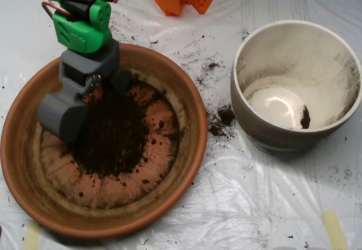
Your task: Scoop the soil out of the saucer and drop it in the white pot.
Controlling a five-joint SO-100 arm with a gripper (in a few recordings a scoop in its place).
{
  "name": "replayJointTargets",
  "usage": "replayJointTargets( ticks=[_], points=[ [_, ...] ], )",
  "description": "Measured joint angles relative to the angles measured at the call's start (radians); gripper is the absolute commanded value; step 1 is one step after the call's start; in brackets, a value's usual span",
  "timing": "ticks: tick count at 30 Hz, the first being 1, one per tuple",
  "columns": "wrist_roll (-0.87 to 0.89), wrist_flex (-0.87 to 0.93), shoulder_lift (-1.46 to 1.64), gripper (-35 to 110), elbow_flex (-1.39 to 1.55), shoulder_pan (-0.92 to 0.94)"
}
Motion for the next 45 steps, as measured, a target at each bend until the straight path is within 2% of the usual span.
replayJointTargets(
  ticks=[17,21,35,45],
  points=[
    [-0.074,0.127,-0.192,36,-0.204,-0.054],
    [-0.064,0.127,-0.192,24,-0.216,-0.032],
    [-0.009,0.126,-0.196,0,-0.261,0.012],
    [-0.084,0.163,-0.239,0,-0.311,0.012]
  ],
)
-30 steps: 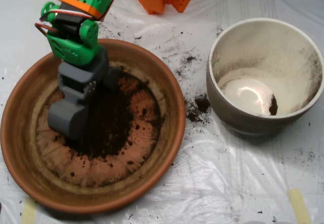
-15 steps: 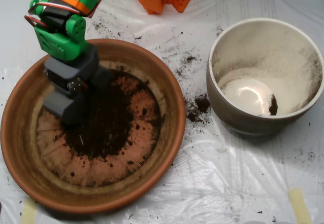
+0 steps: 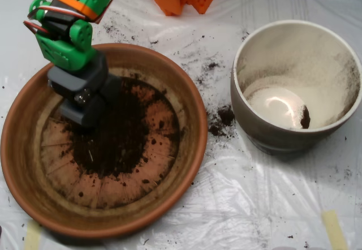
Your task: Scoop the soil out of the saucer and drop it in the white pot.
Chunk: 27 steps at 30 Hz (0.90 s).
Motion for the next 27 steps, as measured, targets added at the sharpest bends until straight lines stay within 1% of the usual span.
replayJointTargets(
  ticks=[9,15,27],
  points=[
    [-0.074,0.029,0.0,-1,0.0,-0.012],
    [-0.04,0.043,0.034,-1,0.003,-0.049],
    [0.009,0.149,0.298,-1,0.006,-0.181]
  ],
)
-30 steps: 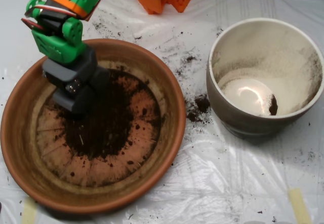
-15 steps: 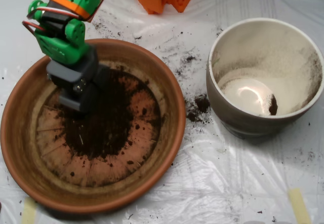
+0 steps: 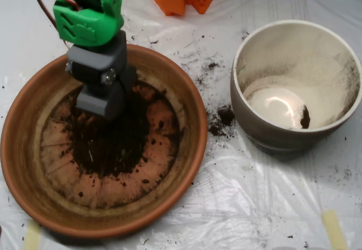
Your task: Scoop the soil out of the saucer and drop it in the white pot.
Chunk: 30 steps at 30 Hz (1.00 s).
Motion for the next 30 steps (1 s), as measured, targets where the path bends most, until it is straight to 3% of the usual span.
replayJointTargets(
  ticks=[17,30],
  points=[
    [0.0,0.072,0.278,-1,0.02,-0.331],
    [-0.049,0.216,0.278,-1,-0.281,-0.589]
  ],
)
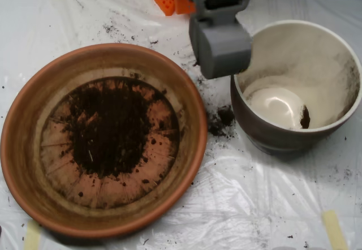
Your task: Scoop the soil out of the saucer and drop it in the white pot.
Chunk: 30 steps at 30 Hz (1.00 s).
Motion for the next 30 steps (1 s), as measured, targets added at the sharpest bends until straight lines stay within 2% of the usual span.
replayJointTargets(
  ticks=[9,14,16,30],
  points=[
    [-0.06,-0.021,-0.034,0,-0.008,-0.221],
    [-0.078,-0.021,-0.037,28,0.029,-0.261],
    [-0.078,-0.028,-0.037,30,0.06,-0.261],
    [-0.086,-0.069,-0.015,34,0.166,-0.255]
  ],
)
